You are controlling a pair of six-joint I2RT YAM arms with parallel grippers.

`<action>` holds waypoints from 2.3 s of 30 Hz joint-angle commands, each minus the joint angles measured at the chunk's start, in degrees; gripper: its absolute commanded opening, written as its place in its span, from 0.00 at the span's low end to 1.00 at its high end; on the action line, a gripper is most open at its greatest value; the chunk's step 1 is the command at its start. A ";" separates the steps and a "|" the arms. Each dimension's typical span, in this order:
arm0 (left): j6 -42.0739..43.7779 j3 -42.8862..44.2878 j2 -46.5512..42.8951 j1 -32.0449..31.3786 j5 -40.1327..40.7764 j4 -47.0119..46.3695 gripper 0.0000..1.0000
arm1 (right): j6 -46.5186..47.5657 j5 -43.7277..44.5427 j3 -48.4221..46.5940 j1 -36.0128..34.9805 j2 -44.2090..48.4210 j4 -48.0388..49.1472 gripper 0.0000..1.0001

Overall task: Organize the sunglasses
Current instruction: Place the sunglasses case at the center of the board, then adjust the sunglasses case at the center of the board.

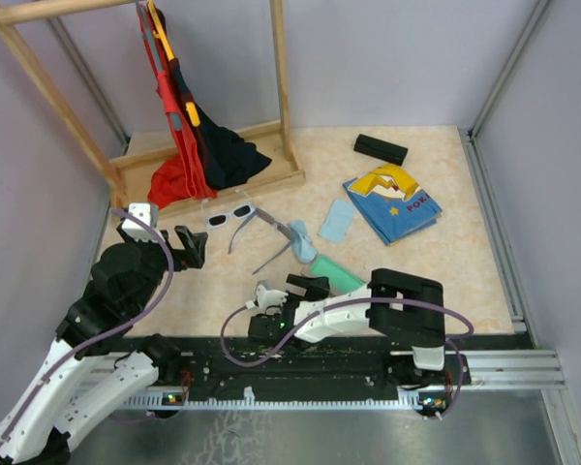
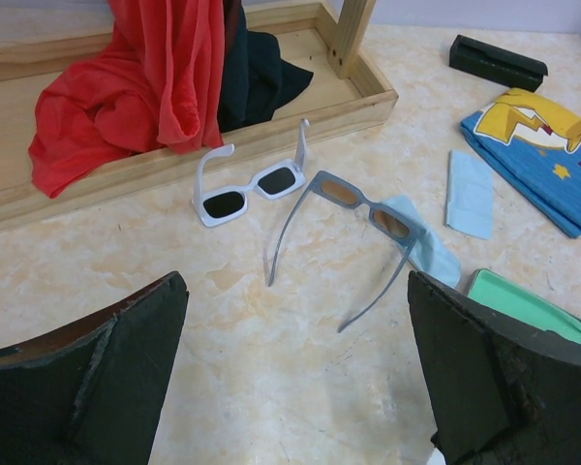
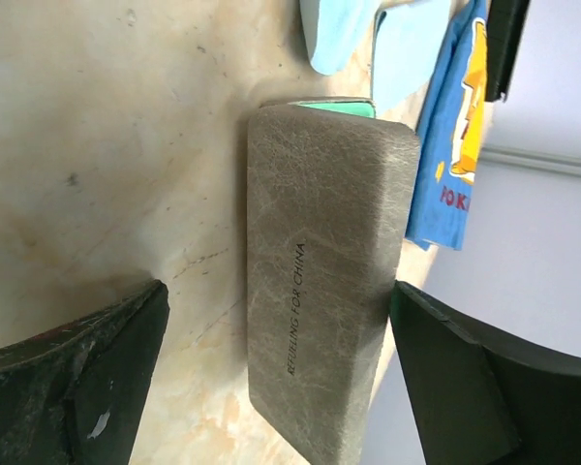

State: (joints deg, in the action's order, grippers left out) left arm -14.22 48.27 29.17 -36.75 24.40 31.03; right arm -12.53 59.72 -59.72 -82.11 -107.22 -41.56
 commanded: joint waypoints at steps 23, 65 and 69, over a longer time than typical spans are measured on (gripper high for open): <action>-6.31 -1.86 1.42 0.19 -3.01 1.77 1.00 | 5.20 -24.75 12.17 -1.55 39.37 29.13 0.98; -20.70 1.80 22.17 0.19 -2.84 10.90 1.00 | -16.71 -56.50 22.68 50.01 56.49 21.10 0.98; -21.36 1.65 22.74 0.19 -3.71 10.00 1.00 | -16.67 -53.18 23.04 49.98 56.81 18.75 0.97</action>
State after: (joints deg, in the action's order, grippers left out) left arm -33.98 48.36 51.48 -36.75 21.37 40.56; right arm -29.93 3.44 -36.73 -32.47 -51.59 -22.44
